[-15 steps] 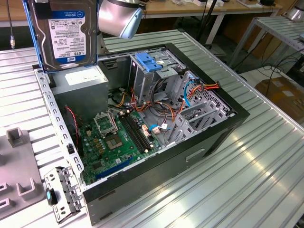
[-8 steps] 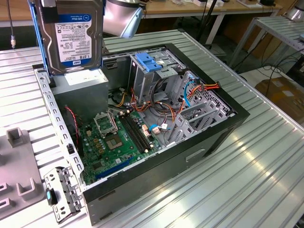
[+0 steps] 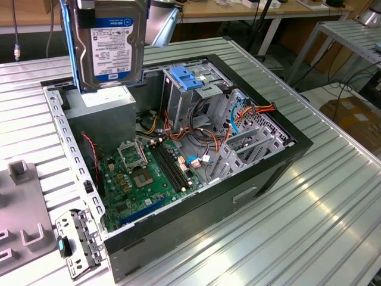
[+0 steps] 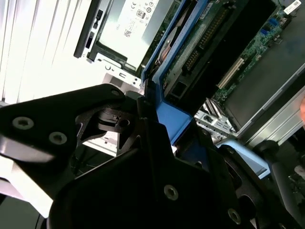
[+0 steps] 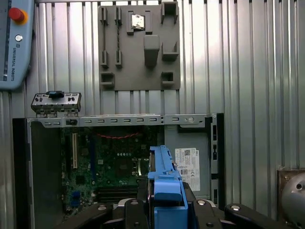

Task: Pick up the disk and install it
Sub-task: 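Pick up the disk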

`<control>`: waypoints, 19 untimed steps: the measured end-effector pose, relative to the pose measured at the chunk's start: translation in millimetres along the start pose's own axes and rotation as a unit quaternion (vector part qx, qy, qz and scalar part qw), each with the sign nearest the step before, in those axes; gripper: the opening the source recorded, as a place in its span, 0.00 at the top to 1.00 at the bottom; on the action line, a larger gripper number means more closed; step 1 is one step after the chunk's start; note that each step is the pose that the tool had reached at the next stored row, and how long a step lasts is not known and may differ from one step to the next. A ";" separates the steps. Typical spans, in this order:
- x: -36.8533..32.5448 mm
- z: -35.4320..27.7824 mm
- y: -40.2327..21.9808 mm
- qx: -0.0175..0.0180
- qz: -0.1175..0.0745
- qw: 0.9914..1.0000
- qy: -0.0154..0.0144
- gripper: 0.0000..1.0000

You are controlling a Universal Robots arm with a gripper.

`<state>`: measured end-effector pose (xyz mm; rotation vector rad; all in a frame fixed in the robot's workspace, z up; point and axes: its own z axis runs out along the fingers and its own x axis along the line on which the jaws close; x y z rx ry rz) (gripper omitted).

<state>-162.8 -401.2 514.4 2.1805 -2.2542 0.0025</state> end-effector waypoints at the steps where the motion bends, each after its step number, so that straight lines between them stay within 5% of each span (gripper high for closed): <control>1: -0.1 0.1 -3.4 0.000 0.000 1.000 0.000 0.63; 10: -1.0 0.9 -30.4 0.000 0.000 1.000 0.003 0.63; 19: -1.1 0.8 -33.5 0.000 0.000 1.000 0.004 0.63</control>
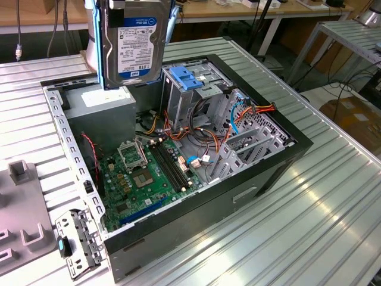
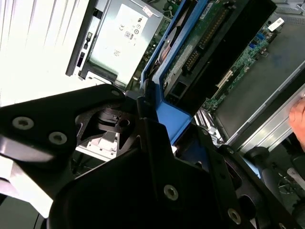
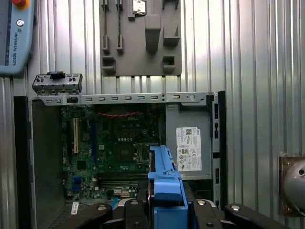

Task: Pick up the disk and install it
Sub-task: 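Pick up the disk, then insert the disk into the insertion slot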

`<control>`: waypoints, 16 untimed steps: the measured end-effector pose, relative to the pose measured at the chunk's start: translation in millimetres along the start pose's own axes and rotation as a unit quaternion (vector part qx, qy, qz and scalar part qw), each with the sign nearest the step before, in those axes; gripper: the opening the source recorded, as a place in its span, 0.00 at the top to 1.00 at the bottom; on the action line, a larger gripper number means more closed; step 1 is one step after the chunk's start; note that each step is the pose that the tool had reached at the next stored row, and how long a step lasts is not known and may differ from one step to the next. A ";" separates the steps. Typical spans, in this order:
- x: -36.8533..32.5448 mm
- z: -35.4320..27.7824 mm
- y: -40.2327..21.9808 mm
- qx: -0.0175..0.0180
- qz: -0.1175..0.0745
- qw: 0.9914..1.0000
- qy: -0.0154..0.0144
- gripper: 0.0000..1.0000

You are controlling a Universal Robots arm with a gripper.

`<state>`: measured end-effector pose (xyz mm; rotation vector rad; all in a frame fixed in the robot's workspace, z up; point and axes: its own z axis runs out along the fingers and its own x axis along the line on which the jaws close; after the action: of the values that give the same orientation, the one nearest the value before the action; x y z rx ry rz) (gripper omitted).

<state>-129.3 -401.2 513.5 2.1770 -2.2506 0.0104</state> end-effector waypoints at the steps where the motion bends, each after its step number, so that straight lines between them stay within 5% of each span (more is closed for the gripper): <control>1: 0.0 0.0 -0.5 0.000 0.000 1.000 0.000 0.63; 16: 4.0 0.0 -2.7 0.000 0.000 1.000 0.000 0.63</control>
<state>-126.7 -405.3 513.5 2.1770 -2.2506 0.0104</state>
